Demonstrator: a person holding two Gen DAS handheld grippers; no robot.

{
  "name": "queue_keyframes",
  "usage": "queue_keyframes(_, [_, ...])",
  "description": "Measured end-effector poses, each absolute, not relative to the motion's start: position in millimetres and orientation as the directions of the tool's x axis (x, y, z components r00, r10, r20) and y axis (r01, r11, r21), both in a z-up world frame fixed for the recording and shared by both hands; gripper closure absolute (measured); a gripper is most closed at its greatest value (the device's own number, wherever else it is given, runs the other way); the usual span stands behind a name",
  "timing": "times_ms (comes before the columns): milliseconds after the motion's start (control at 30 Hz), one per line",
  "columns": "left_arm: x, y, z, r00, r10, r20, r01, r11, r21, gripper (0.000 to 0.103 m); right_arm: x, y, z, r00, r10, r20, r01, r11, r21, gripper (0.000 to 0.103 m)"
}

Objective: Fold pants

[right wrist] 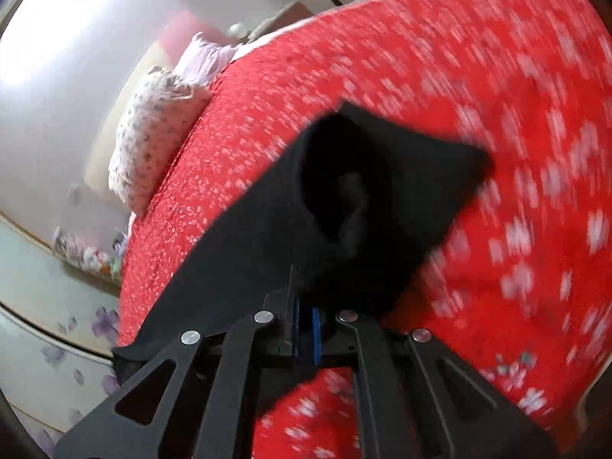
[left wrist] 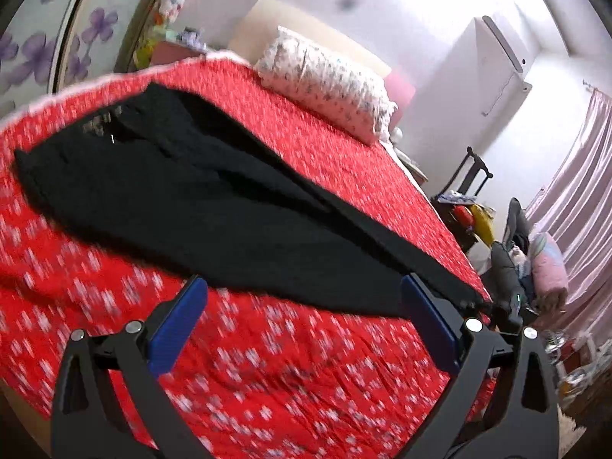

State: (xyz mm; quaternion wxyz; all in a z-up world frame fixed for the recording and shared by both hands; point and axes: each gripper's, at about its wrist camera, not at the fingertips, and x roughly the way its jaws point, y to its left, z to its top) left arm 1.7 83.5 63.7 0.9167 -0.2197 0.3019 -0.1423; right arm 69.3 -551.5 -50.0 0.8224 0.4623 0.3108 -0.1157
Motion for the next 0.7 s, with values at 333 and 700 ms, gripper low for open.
queue_keyframes(333, [144, 112, 101, 0.738, -0.229, -0.635, -0.017, 0.934, -0.356, 0.002, 57, -546, -53, 0.863, 0.025, -0.504, 0.402, 0.57, 0.716, 0.099])
queue_keyframes(700, [374, 136, 29, 0.524, -0.138, -0.841, -0.502, 0.748, -0.435, 0.002, 73, -536, -48, 0.822, 0.023, -0.57, 0.42, 0.651, 0.632, 0.099])
